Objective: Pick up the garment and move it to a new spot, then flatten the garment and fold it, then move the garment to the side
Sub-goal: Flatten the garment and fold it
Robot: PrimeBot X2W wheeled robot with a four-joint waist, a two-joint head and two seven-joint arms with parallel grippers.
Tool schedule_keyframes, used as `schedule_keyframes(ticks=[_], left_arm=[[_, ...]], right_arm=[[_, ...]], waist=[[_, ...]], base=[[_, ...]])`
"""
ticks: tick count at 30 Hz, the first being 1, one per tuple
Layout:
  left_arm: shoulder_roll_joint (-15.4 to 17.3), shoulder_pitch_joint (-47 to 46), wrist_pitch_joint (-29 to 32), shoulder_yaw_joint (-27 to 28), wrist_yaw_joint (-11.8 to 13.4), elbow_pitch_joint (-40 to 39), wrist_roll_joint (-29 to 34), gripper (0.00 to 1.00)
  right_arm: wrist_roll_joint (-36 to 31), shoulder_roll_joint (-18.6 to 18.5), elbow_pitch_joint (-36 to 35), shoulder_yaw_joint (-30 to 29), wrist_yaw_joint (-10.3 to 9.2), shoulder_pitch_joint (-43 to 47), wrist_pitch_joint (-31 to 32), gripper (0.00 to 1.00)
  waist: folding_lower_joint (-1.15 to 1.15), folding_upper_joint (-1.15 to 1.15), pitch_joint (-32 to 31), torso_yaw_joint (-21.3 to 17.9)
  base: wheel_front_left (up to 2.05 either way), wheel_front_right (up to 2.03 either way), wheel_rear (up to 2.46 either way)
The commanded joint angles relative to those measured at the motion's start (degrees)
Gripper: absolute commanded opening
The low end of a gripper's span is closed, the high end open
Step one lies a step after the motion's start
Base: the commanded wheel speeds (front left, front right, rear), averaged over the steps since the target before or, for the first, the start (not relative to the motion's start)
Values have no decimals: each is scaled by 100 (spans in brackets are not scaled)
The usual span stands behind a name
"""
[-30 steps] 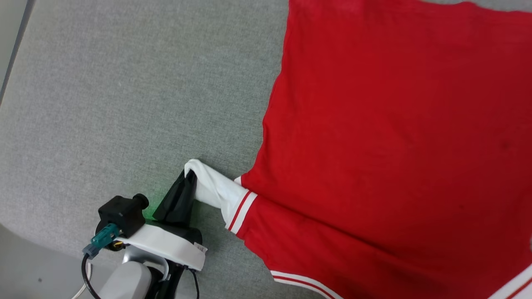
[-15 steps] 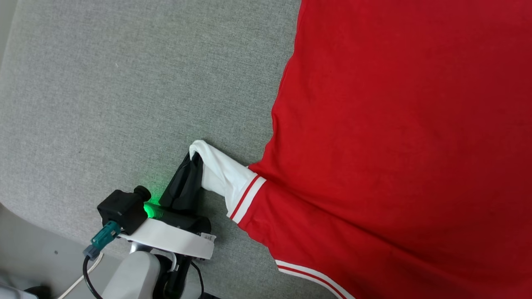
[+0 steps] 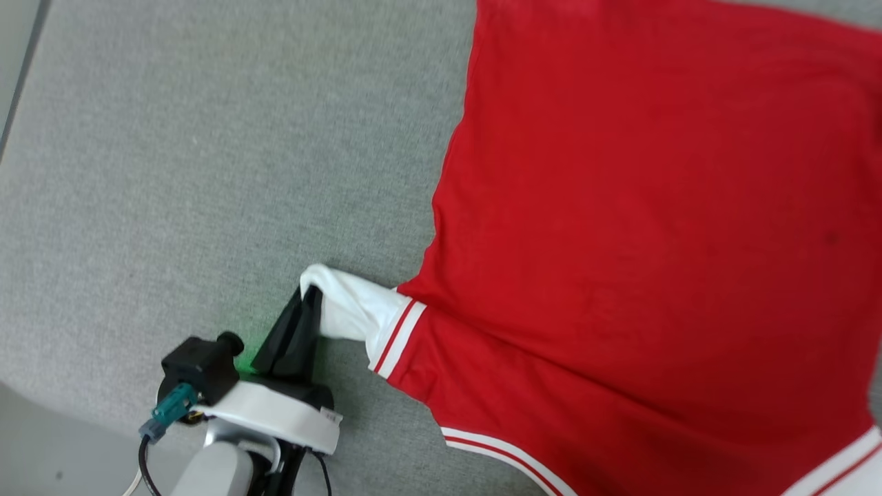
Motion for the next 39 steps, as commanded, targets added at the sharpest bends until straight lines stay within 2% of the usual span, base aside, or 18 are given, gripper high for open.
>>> schedule_keyframes(ticks=[1,6,10,15,22,26,32,39], left_arm=[[49,174,26,36,42,60,24,0],[173,465,35,138,143,93,-24,0],[233,672,68,201,222,74,-60,0],[322,1012,88,308,362,35,-120,0],[411,1413,115,408,471,-71,-213,0],[481,1563,128,454,516,-114,-224,0],[517,1657,141,466,565,-149,-256,0],[560,1714,159,446,562,-127,-265,0]], right_arm=[[195,-113,-89,177,-4,225,-174,0],[648,-442,-425,566,-4,848,-533,0],[913,-614,-606,596,-5,1301,-739,0],[1200,-836,-795,433,-5,2224,-1073,0],[1481,-905,-993,-144,-5,3740,-1472,0],[1618,-831,-1117,-443,-5,4663,-1585,0],[1681,-447,-1195,-859,-5,5877,-1676,0],[1512,46,-1026,-798,-5,6747,-1717,0]], waist=[[-2,0,-493,-268],[-2,0,-1068,-591],[-2,0,-1343,-784],[-2,0,-1749,-1065],[-2,0,-2105,-1360],[-2,0,-2242,-1490],[-2,0,-2395,-1560],[-2,0,-2435,-1578]], base=[[0,0,0],[0,0,0],[0,0,0],[0,0,0],[0,0,0],[0,0,0],[0,0,0],[0,0,0]])
